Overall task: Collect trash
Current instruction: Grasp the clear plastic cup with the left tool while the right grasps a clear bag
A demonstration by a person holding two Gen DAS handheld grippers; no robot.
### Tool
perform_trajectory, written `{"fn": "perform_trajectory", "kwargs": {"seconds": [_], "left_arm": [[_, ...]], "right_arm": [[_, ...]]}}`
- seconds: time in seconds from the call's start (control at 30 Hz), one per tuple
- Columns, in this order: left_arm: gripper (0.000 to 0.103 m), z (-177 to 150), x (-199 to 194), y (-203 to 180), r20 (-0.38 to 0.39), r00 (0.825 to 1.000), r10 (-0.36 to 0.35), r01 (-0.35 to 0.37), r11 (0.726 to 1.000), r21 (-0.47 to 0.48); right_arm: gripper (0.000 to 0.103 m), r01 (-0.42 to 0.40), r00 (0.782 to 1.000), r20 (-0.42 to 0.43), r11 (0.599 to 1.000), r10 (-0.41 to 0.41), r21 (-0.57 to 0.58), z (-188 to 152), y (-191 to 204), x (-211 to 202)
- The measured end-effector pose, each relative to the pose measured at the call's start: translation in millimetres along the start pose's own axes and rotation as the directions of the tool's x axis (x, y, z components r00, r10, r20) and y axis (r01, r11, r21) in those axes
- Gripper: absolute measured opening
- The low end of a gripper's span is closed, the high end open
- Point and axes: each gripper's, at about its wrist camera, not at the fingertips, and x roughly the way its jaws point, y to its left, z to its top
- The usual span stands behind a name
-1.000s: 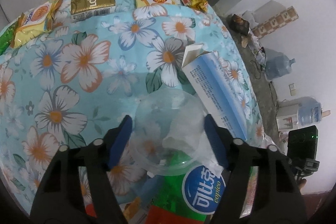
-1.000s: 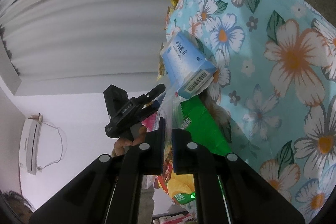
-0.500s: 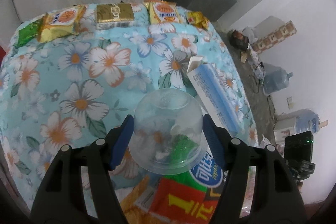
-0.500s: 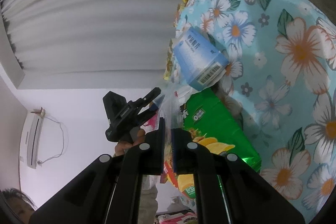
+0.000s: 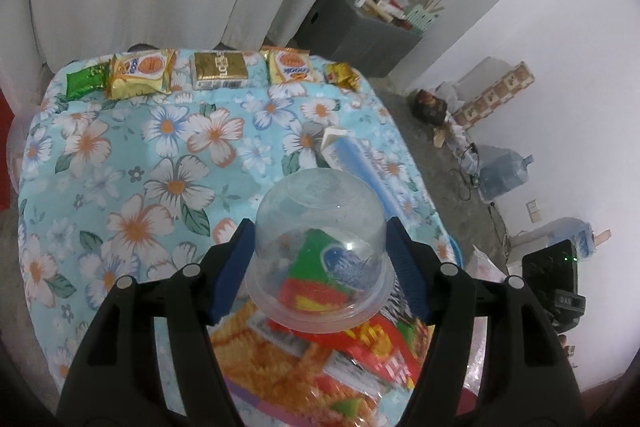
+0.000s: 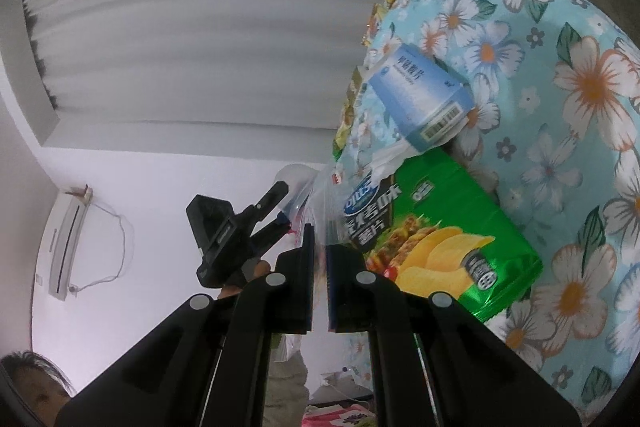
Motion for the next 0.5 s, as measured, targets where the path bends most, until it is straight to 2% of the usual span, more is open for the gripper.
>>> {"fn": "perform_trajectory", "kwargs": {"seconds": [0.3, 0.5], "left_arm": [[0.063, -33, -55, -30, 0.149, 0.988, -0.045, 0.041, 0.999, 0.030], [0.063, -62, -80, -62, 0.257, 0.963, -0.084, 0.067, 0.995, 0.075]], "right_arm": [[0.005, -0.021, 1.000, -0.007, 0.999, 0.021, -0.047, -13, 20, -15], [0.005, 0.009, 1.000, -0.011, 0.999, -0.009, -0.040, -13, 27, -26]]}}
